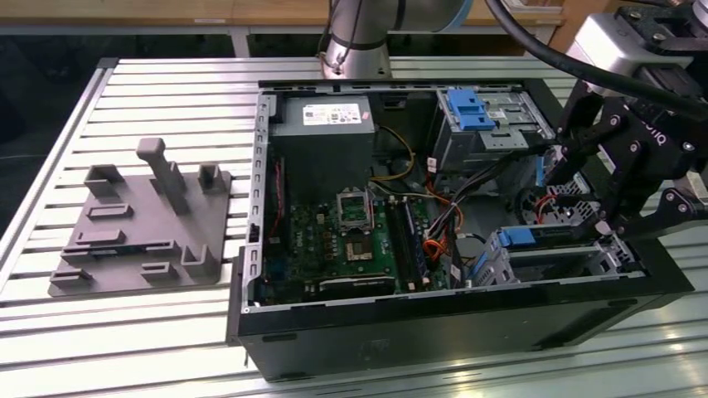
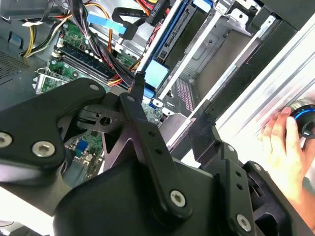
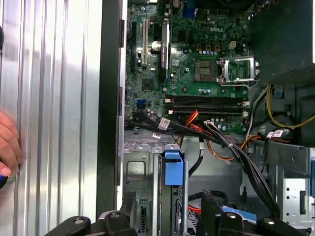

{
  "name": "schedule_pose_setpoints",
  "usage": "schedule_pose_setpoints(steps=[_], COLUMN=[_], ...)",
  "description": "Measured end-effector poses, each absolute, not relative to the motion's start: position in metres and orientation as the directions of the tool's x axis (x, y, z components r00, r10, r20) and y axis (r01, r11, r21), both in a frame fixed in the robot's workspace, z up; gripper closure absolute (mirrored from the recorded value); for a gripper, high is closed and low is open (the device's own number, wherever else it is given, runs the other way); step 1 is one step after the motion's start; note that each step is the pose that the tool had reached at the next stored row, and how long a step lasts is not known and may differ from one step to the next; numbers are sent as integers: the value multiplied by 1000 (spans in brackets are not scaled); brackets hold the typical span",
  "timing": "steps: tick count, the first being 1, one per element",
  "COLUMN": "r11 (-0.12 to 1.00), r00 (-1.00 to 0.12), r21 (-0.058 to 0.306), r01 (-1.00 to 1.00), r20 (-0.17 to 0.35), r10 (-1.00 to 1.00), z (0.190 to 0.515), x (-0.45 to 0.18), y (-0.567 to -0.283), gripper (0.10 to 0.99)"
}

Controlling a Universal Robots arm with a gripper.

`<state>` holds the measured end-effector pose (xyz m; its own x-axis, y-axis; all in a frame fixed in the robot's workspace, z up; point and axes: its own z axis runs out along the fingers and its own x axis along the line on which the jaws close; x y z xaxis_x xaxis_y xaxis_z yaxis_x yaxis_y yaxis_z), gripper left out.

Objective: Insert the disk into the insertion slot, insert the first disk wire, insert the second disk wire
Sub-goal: 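Insert the first disk wire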

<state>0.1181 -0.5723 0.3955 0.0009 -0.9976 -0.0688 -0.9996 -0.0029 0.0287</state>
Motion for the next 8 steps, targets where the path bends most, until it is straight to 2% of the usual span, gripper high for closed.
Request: schedule_pose_setpoints(steps=[8], r11=[-3], r00=[1], r21=[29], r01=[-1000], r20=[-69], r10=[-998], z=[395], x=[118], y=[-572], gripper=[451])
